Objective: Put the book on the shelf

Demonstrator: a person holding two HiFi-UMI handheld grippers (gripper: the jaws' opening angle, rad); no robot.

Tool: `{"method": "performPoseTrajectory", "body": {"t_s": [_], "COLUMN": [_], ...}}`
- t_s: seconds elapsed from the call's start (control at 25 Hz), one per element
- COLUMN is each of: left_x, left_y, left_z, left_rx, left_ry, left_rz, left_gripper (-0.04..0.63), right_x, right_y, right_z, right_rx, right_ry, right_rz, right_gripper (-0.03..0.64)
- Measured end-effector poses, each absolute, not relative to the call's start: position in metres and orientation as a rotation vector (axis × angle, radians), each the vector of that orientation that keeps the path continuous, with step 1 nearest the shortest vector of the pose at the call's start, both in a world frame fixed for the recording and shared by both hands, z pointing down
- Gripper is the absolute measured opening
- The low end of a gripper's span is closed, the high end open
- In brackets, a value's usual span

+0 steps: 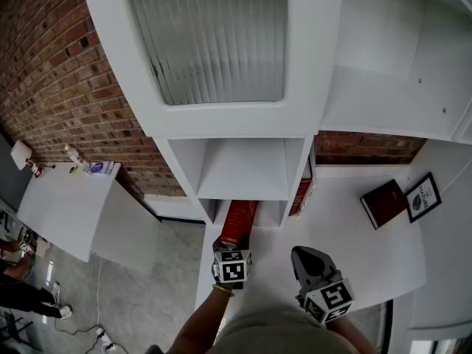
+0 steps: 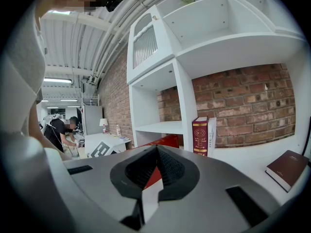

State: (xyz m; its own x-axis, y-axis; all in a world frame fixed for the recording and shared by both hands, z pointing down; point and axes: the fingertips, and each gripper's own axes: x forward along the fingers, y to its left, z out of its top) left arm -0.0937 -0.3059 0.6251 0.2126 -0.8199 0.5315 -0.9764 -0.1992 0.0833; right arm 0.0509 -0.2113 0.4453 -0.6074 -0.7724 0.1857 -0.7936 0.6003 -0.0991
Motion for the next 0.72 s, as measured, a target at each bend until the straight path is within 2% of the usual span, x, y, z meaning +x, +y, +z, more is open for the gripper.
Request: {"method": "performPoseTrajectory", "body": {"t_s": [0.72], "left_x": [-0.089], "left_y": [-0.326], "left_z": [0.636], "left_rx": [2.093], "left_ry": [-1.665], "left_rz": [0.566], "left_gripper": [0.233], "right_x": [0.052], "right_y": [-0.213], "right_z": [0.447], "right_rx": [1.327], "right_ry": [-2.685], "right_rz": [0.276], "right_gripper": [0.006]}}
